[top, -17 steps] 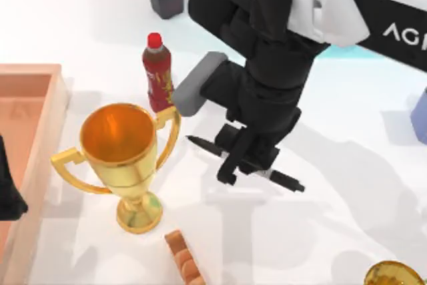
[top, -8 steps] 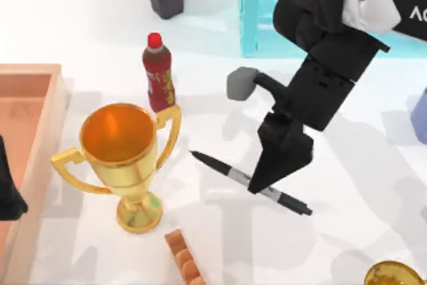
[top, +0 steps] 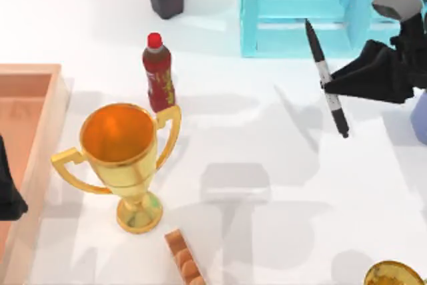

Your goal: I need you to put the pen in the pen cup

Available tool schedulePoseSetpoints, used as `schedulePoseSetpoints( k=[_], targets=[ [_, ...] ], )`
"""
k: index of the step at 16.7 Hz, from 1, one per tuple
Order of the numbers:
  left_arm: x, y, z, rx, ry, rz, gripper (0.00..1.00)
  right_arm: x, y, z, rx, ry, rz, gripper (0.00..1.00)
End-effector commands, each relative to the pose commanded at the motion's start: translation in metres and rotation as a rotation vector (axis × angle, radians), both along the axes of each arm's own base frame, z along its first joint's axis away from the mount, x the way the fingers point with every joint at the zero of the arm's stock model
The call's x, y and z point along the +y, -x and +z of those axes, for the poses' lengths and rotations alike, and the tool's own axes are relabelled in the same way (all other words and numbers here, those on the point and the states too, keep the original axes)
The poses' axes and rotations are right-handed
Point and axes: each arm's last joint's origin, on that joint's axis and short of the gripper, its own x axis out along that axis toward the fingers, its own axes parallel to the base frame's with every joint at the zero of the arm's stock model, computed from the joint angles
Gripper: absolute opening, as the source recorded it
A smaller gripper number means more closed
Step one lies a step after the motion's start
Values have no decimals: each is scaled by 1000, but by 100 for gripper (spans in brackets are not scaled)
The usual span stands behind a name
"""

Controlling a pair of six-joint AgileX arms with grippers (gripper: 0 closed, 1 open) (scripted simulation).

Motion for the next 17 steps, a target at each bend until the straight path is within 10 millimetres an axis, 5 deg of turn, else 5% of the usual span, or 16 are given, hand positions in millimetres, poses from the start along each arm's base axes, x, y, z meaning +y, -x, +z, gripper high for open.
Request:
schedulePoseSetpoints(
  k=[5, 9, 12, 16, 17],
  targets=[
    [0, 0, 0, 0, 0, 0, 100, -116, 0, -9, -372, -199, -358, 0],
    [0, 0, 0, 0, 0, 0, 100, -184, 18, -7, -633, -202, -565, 0],
    [0, 0, 0, 0, 0, 0, 100, -206, 26, -5, -721, -182, -630, 0],
    [0, 0, 0, 0, 0, 0, 100, -207, 27, -5, -722, -181, -632, 0],
    [0, 0, 0, 0, 0, 0, 100, -203, 25, -34, -868, -80, -523, 0]
  ],
)
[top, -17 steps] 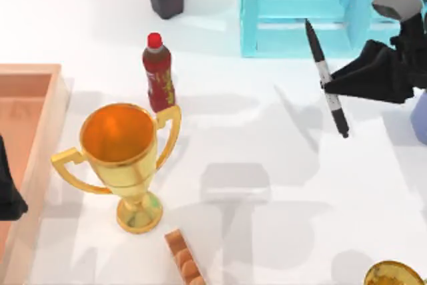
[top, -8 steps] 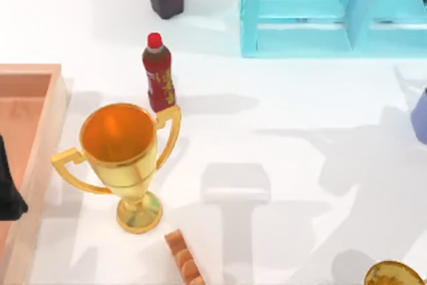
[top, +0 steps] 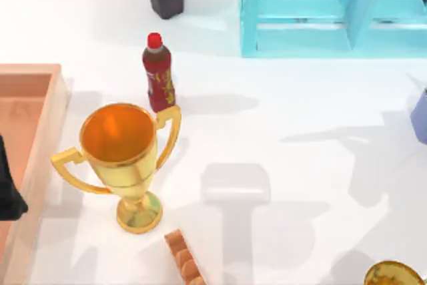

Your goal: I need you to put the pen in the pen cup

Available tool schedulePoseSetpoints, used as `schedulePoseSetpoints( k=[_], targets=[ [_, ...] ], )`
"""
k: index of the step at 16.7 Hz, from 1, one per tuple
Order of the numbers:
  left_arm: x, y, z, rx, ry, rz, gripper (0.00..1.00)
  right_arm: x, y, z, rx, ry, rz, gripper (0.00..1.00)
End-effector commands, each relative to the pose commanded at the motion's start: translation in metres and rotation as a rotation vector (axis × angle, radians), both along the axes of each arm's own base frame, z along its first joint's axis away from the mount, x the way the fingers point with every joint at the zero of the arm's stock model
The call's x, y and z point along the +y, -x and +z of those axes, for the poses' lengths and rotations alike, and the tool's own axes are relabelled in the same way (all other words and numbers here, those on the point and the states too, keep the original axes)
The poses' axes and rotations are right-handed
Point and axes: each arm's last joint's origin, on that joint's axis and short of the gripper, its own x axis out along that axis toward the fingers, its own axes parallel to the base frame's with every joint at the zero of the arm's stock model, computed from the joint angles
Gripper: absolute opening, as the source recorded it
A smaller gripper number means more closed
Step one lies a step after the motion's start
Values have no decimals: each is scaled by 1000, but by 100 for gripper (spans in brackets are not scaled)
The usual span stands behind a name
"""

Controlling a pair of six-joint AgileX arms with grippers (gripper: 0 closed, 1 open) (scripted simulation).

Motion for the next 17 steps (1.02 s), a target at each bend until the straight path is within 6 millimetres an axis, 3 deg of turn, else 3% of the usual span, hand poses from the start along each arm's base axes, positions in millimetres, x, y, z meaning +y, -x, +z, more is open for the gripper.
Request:
schedulePoseSetpoints(
  k=[2, 9, 17],
  targets=[
    [0, 0, 0, 0, 0, 0, 100, -2, 2, 6, 3, 1, -7, 0],
    [0, 0, 0, 0, 0, 0, 100, -17, 25, 53, 106, -73, -83, 0],
    [0, 0, 0, 0, 0, 0, 100, 0, -1, 27, 108, -164, -42, 0]
  ],
)
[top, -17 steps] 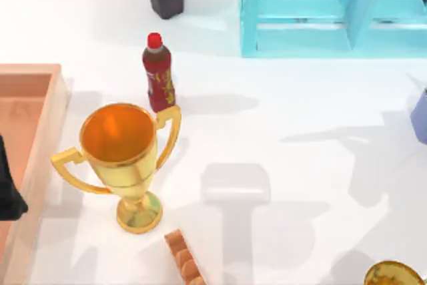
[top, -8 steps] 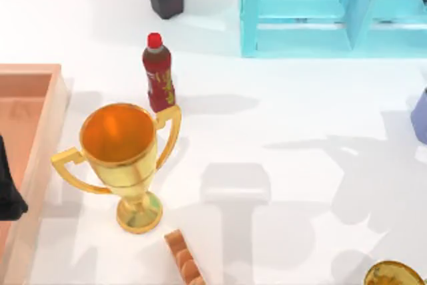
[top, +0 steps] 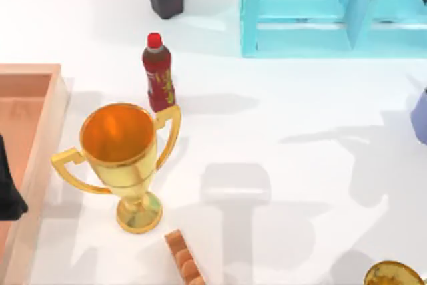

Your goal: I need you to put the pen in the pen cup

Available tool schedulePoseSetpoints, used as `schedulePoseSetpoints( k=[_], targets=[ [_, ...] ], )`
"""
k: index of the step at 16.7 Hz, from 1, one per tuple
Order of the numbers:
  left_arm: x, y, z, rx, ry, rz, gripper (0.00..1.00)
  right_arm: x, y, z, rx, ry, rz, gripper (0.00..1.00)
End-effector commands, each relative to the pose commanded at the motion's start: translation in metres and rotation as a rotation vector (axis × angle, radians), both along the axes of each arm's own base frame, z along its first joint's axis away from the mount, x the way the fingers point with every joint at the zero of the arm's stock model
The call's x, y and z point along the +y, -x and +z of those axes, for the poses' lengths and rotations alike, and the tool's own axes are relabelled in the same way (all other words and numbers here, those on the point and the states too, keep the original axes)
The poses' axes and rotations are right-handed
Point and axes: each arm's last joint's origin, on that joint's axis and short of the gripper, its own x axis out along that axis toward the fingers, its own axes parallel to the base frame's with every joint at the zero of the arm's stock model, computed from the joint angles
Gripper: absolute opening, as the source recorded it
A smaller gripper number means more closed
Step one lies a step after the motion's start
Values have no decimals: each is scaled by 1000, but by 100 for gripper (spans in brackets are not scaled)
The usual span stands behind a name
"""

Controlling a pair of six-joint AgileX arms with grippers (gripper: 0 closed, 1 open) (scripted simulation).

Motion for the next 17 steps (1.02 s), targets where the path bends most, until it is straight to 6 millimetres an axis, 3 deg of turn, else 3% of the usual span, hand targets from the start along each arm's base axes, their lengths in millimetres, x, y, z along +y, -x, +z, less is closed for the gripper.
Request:
schedulePoseSetpoints(
  k=[3, 16, 17],
  targets=[
    [0, 0, 0, 0, 0, 0, 100, 0, 0, 0, 0, 0, 0, 0],
    [0, 0, 0, 0, 0, 0, 100, 0, 0, 0, 0, 0, 0, 98],
    [0, 0, 0, 0, 0, 0, 100, 0, 0, 0, 0, 0, 0, 100]
  ],
)
